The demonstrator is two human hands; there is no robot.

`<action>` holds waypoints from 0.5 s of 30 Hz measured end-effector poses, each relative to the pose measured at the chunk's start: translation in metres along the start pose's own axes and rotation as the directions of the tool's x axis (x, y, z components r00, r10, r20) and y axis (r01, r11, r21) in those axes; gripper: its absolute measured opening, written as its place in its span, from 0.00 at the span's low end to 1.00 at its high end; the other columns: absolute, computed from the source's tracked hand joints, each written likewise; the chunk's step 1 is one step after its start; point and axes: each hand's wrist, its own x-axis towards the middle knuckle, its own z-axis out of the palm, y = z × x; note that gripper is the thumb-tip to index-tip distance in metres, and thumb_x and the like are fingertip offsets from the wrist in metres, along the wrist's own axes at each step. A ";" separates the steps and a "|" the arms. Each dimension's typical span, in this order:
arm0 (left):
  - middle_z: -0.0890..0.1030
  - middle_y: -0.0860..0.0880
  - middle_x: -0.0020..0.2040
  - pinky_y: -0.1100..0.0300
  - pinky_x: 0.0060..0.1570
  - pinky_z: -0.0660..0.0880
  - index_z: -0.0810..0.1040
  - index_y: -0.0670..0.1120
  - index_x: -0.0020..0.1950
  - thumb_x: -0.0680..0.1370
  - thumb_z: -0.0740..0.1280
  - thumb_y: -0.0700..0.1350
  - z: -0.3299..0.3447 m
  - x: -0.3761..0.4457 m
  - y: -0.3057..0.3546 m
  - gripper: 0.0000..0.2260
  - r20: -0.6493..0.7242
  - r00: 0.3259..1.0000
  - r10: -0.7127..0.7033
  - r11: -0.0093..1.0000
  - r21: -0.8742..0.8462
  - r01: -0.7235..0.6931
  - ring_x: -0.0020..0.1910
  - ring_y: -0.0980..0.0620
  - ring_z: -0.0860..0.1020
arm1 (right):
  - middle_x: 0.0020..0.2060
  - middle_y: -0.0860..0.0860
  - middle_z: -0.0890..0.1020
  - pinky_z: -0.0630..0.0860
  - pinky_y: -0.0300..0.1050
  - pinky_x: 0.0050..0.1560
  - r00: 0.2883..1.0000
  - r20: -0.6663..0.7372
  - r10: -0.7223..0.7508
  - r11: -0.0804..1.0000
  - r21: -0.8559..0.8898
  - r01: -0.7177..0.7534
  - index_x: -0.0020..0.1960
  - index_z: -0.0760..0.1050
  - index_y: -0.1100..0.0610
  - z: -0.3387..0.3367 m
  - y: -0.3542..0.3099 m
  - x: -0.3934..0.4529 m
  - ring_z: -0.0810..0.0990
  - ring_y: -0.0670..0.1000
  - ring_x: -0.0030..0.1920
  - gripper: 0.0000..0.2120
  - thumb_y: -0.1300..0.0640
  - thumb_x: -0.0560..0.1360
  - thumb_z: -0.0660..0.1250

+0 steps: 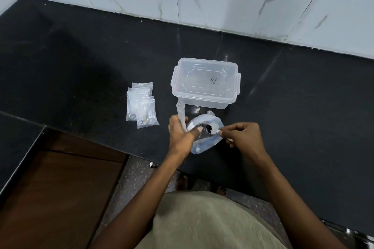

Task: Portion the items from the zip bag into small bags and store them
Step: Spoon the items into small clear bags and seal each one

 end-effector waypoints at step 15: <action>0.72 0.51 0.46 0.50 0.42 0.72 0.70 0.45 0.50 0.62 0.80 0.37 -0.008 -0.017 0.004 0.24 -0.180 0.863 0.472 0.862 0.301 -0.408 0.46 0.46 0.72 | 0.28 0.57 0.81 0.69 0.37 0.25 0.971 0.212 -0.107 0.981 0.182 0.068 0.42 0.85 0.68 -0.021 -0.050 -0.031 0.74 0.48 0.27 0.02 0.70 0.69 0.75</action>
